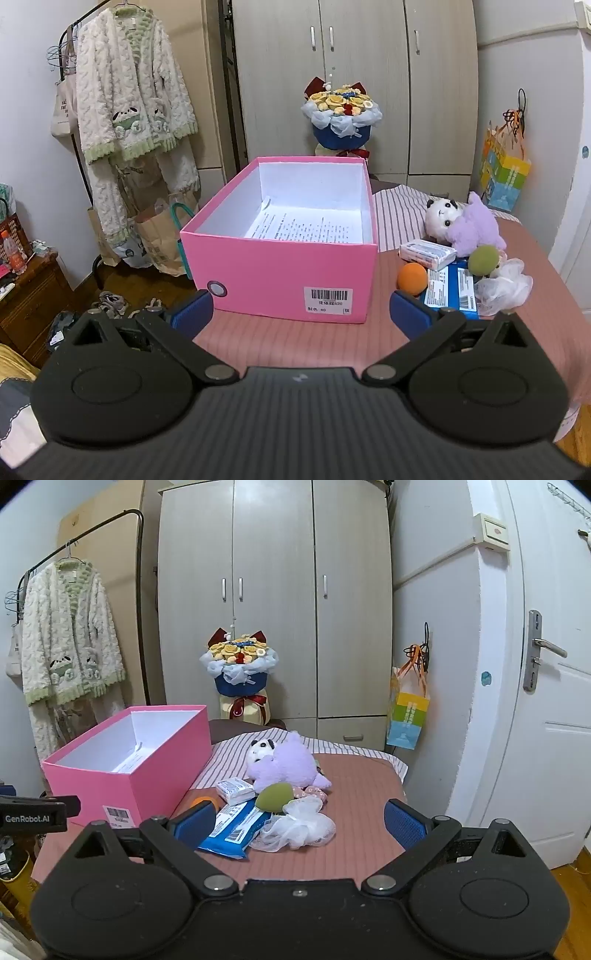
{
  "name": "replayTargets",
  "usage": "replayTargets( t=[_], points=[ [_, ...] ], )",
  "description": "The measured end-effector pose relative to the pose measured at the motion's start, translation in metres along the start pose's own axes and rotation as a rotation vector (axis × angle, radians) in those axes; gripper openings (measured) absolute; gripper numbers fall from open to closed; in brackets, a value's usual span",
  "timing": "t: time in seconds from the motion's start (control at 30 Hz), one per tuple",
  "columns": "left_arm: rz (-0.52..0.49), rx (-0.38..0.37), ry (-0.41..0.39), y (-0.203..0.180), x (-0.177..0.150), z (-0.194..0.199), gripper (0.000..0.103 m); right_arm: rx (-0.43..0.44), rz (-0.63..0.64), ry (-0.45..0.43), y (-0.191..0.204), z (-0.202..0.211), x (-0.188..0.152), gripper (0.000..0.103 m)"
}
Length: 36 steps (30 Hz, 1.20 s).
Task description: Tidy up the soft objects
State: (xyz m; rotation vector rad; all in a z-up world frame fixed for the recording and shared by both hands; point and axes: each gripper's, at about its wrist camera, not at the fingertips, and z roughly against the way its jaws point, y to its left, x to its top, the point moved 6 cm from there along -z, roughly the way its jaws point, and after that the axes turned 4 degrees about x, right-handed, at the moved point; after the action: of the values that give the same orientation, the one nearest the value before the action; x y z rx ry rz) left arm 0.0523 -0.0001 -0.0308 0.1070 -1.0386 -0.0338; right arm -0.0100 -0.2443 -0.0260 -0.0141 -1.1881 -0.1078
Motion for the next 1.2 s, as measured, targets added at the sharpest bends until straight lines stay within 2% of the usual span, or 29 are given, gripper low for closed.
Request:
replayTargets(
  t=[0.33, 0.63, 1.2],
  points=[
    [0.047, -0.022, -0.074, 0.004, 0.002, 0.004, 0.103, 0.014, 0.001, -0.025, 0.002, 0.003, -0.003, 0.099],
    [0.015, -0.006, -0.117, 0.004, -0.009, 0.001, 0.103, 0.004, 0.001, -0.015, -0.004, -0.002, -0.01, 0.099],
    [-0.019, -0.081, -0.157, -0.005, -0.01, 0.018, 0.103, -0.036, -0.003, -0.005, -0.012, -0.001, -0.02, 0.099]
  ],
)
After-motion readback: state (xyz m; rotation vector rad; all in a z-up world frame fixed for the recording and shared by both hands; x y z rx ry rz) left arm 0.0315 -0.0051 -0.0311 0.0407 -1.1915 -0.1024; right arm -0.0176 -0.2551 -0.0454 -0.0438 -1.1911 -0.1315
